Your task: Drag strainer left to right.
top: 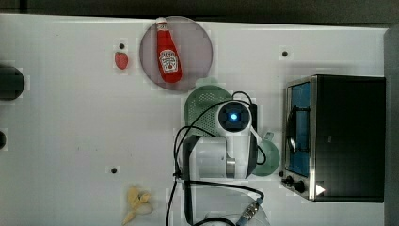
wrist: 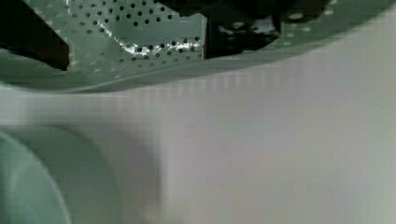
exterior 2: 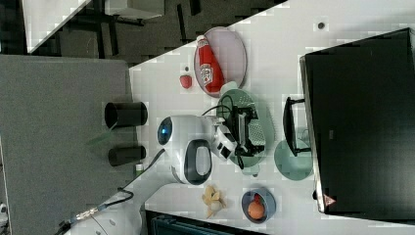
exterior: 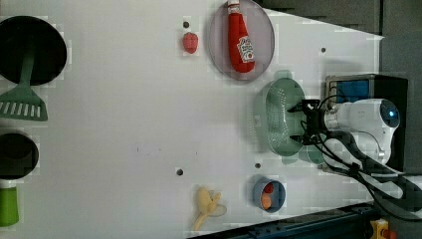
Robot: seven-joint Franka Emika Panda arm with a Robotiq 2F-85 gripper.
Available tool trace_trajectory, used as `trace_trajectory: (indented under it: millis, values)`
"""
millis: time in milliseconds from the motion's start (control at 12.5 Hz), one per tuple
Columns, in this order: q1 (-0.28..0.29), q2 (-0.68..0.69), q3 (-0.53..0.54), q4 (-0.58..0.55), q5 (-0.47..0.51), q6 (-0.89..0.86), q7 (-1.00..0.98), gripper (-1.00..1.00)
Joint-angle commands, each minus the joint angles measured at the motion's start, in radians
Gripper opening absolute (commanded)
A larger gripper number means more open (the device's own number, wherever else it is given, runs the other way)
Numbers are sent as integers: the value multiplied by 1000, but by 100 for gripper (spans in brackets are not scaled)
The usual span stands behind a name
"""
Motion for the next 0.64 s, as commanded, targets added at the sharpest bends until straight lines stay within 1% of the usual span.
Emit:
trace_trajectory:
  millis: [80,240,400,480,640]
  values:
    - [-3,-69,14,8,-19,-31,-118,100]
    - [-3,-182,33,3,-18,-90,-305,100]
    - [-3,-309,42,27,-16,-211,-489,100]
    - [-2,-369,49,51,-9,-304,-535,100]
    - [0,-478,73,119,41,-493,-566,100]
